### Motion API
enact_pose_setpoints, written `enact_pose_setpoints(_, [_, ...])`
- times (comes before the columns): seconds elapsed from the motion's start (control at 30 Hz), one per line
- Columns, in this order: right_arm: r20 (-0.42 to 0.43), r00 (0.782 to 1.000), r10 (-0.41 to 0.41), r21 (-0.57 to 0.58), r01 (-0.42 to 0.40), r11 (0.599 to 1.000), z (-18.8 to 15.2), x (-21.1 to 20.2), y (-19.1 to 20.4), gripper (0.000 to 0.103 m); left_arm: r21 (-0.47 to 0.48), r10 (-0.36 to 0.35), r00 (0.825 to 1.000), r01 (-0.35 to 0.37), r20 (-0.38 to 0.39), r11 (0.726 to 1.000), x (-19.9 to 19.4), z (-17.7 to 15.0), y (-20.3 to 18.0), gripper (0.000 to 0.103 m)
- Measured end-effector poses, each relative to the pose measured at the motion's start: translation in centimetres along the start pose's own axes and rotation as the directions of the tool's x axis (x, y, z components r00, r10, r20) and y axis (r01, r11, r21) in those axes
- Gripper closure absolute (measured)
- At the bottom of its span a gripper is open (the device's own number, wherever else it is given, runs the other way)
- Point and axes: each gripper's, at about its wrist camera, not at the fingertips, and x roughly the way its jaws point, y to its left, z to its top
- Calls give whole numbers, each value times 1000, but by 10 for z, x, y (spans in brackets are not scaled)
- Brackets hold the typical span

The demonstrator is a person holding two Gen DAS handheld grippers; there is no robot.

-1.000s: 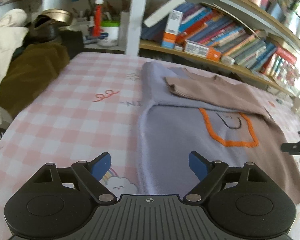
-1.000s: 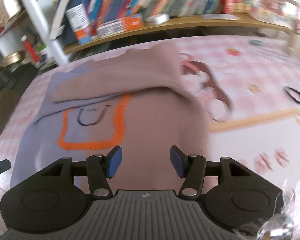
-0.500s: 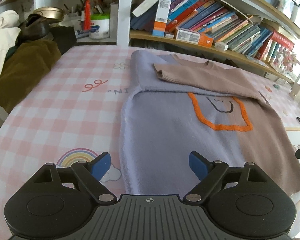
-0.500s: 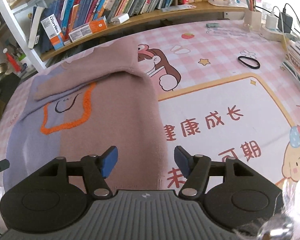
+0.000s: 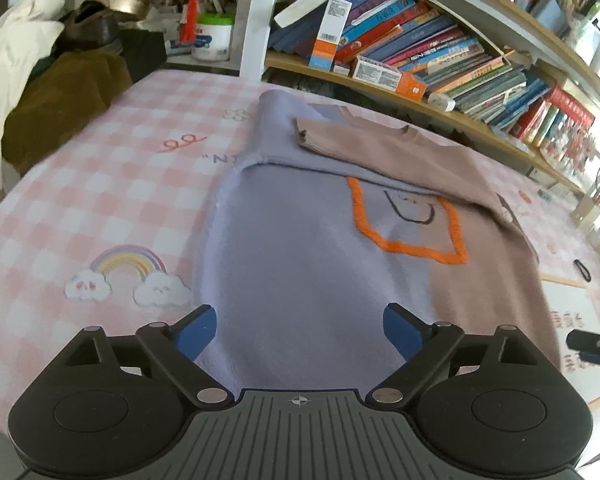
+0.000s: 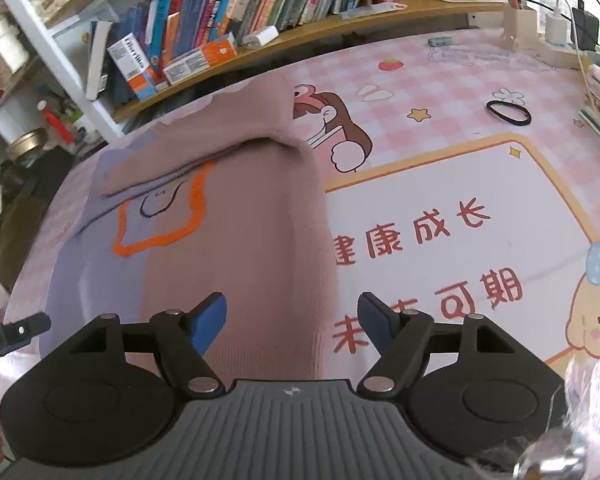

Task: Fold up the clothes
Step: 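Move both open tools to the sweater hem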

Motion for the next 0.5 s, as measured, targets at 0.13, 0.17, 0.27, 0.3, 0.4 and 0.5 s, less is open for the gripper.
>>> enact_pose_setpoints(0.13, [-4,1000,8,-1,-8,1000,-9,-8,-10,32,-11,34,999,-34,24,999,-12,-10,-8,11])
enact_pose_setpoints(0.17, [-7,1000,9,1,-9,1000,-12,-9,-13,32,0,50,998,-50,34,999,-14,-12,-12,11])
enact_pose_setpoints(0.27, [-16,1000,17,3,-17,1000,-19,-13,-19,32,43,87,993,-90,75,995,-23,-20,-24,11])
enact_pose_setpoints(0.3, [-18,1000,20,4,-20,1000,-21,-14,-20,32,57,93,992,-98,83,994,-26,-22,-27,11])
enact_pose_setpoints(0.4, [-17,999,30,2,-30,1000,-25,-17,-23,32,72,94,992,-100,84,992,-29,-26,-30,11])
enact_pose_setpoints(0.5, [-20,999,34,5,-34,999,-26,-18,-24,32,61,103,992,-107,70,992,-28,-26,-28,11])
